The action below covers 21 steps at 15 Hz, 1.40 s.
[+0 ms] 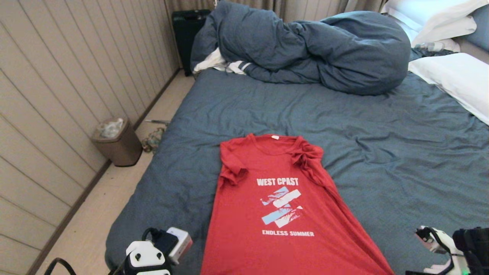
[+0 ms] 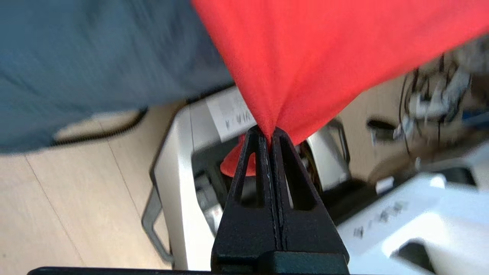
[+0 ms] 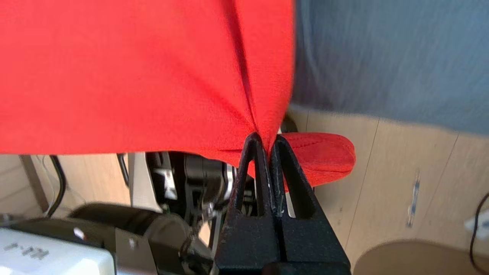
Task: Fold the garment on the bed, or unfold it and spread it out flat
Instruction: Fold the red T-shirt
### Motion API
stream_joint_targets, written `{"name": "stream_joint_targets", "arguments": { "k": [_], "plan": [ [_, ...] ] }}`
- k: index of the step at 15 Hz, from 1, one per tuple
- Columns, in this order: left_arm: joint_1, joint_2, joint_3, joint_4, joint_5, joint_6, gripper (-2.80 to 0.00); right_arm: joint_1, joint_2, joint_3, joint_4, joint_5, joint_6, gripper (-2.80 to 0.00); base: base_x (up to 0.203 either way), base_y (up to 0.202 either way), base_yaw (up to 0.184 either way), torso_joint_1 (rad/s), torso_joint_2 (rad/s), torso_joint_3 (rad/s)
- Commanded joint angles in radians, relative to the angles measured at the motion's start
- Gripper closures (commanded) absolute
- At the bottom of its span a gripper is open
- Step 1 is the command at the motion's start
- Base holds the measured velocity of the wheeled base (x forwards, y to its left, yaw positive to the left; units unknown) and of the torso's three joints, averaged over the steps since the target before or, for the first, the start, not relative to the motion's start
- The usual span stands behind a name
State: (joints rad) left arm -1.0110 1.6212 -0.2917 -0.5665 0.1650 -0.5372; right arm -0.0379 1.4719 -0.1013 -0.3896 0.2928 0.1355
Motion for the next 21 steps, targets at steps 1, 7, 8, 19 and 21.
{"name": "stream_joint_targets", "arguments": {
  "k": [1,7,8,19,21],
  "plan": [
    [0.012,-0.018,-0.019,-0.001,0.013,0.001,0.0,0.002,-0.007,-0.021,-0.003,0.002,0.001,0.0,0.0,0.0,0.0,0.0,0.0,0.0],
    [0.132,0.043,-0.18,0.029,0.008,0.055,0.0,0.004,0.045,-0.167,0.02,0.005,0.003,0.0,0.0,0.0,0.0,0.0,0.0,0.0],
    [0.162,0.07,-0.218,0.031,0.006,0.073,0.0,0.004,0.065,-0.21,0.036,0.005,0.004,0.0,0.0,0.0,0.0,0.0,0.0,0.0],
    [0.412,0.4,-0.644,0.051,-0.094,0.203,0.0,0.027,0.442,-0.715,0.11,0.0,0.019,0.0,0.0,0.0,0.0,0.0,0.0,0.0],
    [0.427,0.464,-0.695,0.05,-0.099,0.21,0.0,0.043,0.498,-0.785,0.113,-0.002,0.022,0.0,0.0,0.0,0.0,0.0,0.0,0.0]
  ]
}}
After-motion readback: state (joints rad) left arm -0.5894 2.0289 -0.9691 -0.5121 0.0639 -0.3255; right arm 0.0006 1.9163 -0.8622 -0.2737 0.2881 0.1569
